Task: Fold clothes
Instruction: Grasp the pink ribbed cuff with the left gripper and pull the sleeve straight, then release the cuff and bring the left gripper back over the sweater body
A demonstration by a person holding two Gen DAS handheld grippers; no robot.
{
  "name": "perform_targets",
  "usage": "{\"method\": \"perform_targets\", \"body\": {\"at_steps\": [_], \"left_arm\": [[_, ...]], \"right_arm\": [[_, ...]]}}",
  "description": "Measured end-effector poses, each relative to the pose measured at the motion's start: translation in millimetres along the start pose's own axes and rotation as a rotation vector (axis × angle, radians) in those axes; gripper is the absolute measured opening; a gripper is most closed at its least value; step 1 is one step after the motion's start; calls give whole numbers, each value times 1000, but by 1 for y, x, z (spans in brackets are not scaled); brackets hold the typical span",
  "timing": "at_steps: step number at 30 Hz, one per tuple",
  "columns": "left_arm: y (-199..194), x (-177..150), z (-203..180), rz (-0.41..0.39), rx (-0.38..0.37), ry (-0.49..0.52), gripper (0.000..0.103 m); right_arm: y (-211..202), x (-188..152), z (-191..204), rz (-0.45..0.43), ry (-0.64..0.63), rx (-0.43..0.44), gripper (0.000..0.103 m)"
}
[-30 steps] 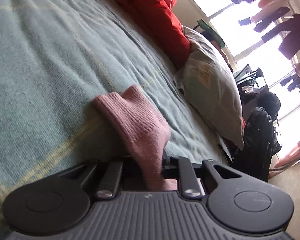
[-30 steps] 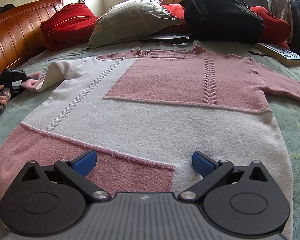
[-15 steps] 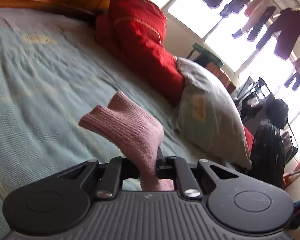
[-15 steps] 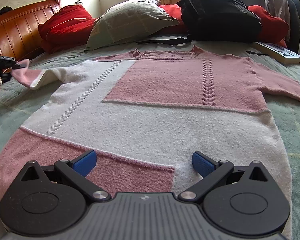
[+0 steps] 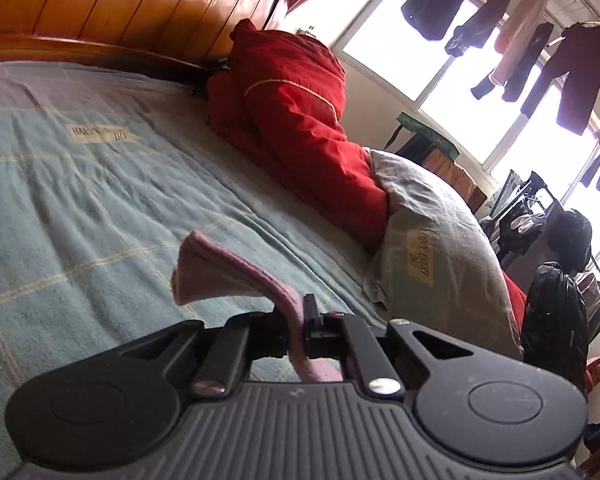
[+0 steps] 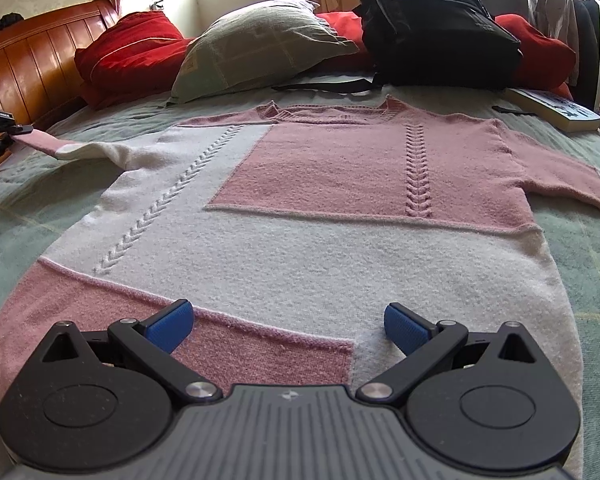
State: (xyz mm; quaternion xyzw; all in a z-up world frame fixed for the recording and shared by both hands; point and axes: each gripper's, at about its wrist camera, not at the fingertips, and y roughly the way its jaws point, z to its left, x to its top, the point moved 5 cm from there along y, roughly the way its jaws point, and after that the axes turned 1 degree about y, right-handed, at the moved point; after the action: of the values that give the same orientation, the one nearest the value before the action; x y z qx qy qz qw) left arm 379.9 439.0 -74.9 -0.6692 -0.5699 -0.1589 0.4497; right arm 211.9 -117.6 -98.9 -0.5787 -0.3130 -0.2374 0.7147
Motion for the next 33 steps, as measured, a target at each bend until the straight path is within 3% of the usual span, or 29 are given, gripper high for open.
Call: {"method": "perform_targets", "body": {"at_steps": [5, 11, 15, 19, 21, 25, 28, 33], "left_arm": [[3, -8, 19, 29, 41, -11, 8], [-2, -13, 54, 47, 207, -58, 18], [-13, -9, 44, 50, 283, 64, 37], [-16, -14, -8, 37, 317, 317, 46], [-17, -24, -43, 35, 293, 442, 49], [-18, -68, -123, 142, 56, 605, 62], [-19, -109, -172, 225, -108, 687, 63], [6, -154, -200, 288, -116, 771, 63]], "right_arm": [[1, 0, 1, 2, -3, 0, 103], [-1, 1, 2, 0, -19, 2, 103], [0, 4, 3, -2, -17, 4, 103], [-3, 10, 9, -21, -32, 7, 103], [-5, 12, 12, -29, -46, 8, 103], [-5, 12, 17, -31, -64, 7, 103], [-4, 9, 18, -25, -59, 13, 103], [-6, 8, 14, -29, -61, 5, 103]]}}
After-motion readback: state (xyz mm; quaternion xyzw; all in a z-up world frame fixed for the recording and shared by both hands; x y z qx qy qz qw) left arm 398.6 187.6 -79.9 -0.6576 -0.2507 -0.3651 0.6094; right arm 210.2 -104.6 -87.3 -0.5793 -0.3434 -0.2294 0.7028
